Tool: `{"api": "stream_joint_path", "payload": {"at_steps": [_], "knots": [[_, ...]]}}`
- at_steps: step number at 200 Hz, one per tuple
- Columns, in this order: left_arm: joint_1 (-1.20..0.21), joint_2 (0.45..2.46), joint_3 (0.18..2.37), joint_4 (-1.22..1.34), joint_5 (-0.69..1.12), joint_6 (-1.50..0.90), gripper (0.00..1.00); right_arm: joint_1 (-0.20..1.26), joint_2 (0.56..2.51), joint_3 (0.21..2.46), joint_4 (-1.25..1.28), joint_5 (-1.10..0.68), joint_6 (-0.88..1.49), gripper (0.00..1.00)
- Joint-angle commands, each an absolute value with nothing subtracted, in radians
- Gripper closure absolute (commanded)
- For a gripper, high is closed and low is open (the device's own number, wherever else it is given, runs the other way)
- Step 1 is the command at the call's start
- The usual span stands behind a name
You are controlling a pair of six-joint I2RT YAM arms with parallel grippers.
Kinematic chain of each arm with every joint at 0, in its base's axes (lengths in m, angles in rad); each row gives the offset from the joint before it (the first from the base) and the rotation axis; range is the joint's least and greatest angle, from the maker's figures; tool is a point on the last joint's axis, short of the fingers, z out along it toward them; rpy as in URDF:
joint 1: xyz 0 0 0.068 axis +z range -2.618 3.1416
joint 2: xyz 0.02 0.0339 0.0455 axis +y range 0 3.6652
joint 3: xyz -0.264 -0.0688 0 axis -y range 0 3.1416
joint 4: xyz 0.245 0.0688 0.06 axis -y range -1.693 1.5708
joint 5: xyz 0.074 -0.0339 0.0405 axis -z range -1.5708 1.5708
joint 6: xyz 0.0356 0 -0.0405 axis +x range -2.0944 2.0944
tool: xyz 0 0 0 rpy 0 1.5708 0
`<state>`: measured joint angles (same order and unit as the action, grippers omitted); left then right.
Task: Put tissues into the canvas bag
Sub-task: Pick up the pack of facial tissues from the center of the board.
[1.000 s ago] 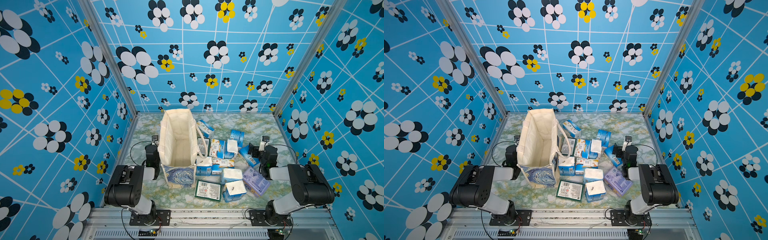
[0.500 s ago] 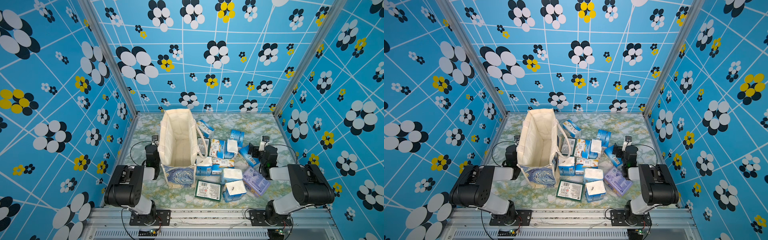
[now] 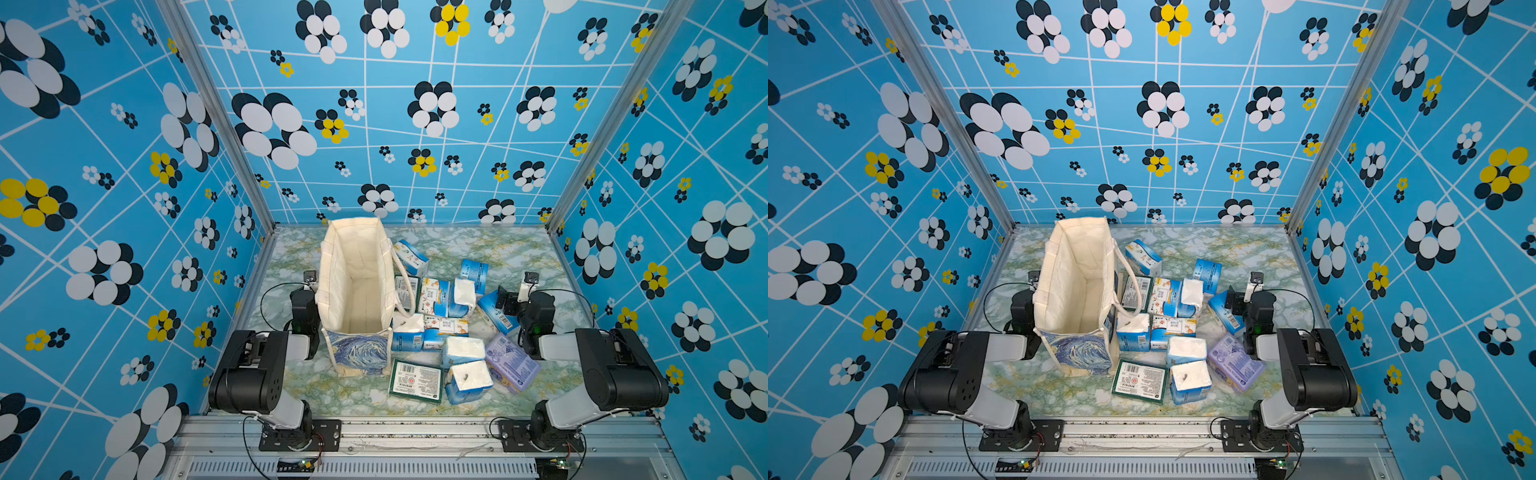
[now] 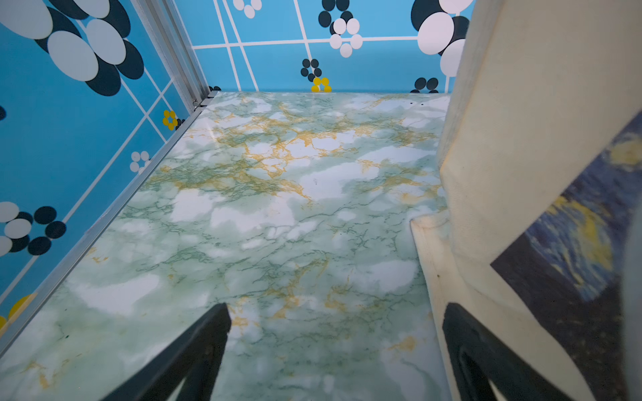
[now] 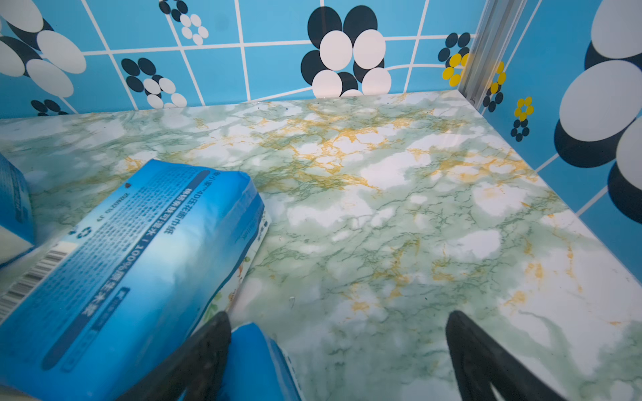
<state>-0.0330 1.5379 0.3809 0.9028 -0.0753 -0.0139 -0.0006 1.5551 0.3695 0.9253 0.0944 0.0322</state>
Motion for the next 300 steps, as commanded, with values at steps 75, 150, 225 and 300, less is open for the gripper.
{"api": "stream_joint_path", "payload": {"at_steps": [75,150,225,300], "knots": [[-0.036,1.543,0.387,0.911,-0.065,-0.008,0.01,0.004,1.558,0.378,0.941,0.09,0.02,0.01],[-0.028,1.399,0.465,0.657,-0.191,-0.06,0.01,0.005,1.558,0.378,0.941,0.091,0.021,0.01],[-0.041,0.896,0.825,-0.139,-0.176,-0.166,0.01,0.004,1.558,0.378,0.94,0.091,0.021,0.01],[-0.005,0.963,1.228,-0.686,-0.043,-0.242,0.06,0.004,1.486,0.439,0.769,0.118,0.035,0.1]]}}
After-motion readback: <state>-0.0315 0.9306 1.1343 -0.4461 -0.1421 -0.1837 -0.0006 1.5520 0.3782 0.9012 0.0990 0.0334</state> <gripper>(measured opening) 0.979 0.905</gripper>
